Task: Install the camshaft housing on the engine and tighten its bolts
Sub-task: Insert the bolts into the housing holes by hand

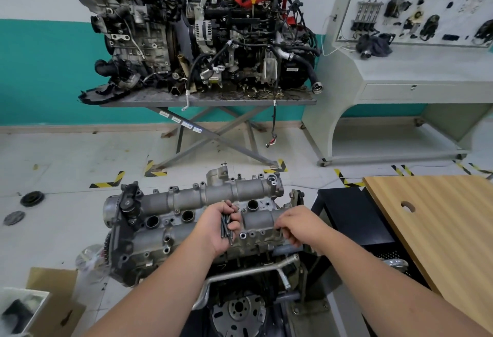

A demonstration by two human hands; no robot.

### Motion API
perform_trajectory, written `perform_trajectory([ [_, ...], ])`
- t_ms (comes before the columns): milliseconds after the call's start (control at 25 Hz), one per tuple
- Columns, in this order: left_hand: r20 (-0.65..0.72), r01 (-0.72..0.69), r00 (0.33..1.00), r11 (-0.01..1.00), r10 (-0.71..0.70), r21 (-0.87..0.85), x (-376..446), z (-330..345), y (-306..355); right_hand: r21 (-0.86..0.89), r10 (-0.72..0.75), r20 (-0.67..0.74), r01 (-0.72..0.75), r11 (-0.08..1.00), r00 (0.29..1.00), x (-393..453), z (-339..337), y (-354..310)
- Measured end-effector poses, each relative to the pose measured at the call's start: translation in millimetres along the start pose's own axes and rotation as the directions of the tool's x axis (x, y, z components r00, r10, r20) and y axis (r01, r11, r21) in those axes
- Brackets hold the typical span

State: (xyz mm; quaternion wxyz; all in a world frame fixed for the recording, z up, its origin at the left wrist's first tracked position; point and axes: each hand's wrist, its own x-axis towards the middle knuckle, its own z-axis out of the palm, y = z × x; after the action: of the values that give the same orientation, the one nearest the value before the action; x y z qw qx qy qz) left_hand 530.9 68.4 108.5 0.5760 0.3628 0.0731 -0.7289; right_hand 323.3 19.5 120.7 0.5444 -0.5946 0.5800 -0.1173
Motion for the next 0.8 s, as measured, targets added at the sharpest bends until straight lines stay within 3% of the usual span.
perform_trajectory([
  [200, 0.01, 0.004, 1.0, 1.0, -0.004, -0.014, -7.5, -6.7, 4.3, 0.165, 0.002, -0.04, 0.005, 0.986, 0.999, 4.8, -7.8, 5.2],
  [480, -0.001, -0.011, 1.0, 1.0, 0.011, 0.02, -8.9, -6.2, 2.4, 0.194, -0.009, -0.006, 0.01, 0.981, 1.0, 4.3, -3.9, 6.8],
  [600, -0.008, -0.016, 1.0, 0.999, 0.016, 0.033, -7.9, -6.3, 1.6, 0.112, -0.014, 0.023, 0.012, 0.994, 1.0, 5.5, -1.2, 9.3],
  [800, -0.013, -0.012, 1.0, 0.999, 0.013, 0.047, -9.9, -8.6, 3.2, -0.165, -0.052, 0.063, 0.062, 0.984, 0.997, 9.5, 4.0, 8.3],
])
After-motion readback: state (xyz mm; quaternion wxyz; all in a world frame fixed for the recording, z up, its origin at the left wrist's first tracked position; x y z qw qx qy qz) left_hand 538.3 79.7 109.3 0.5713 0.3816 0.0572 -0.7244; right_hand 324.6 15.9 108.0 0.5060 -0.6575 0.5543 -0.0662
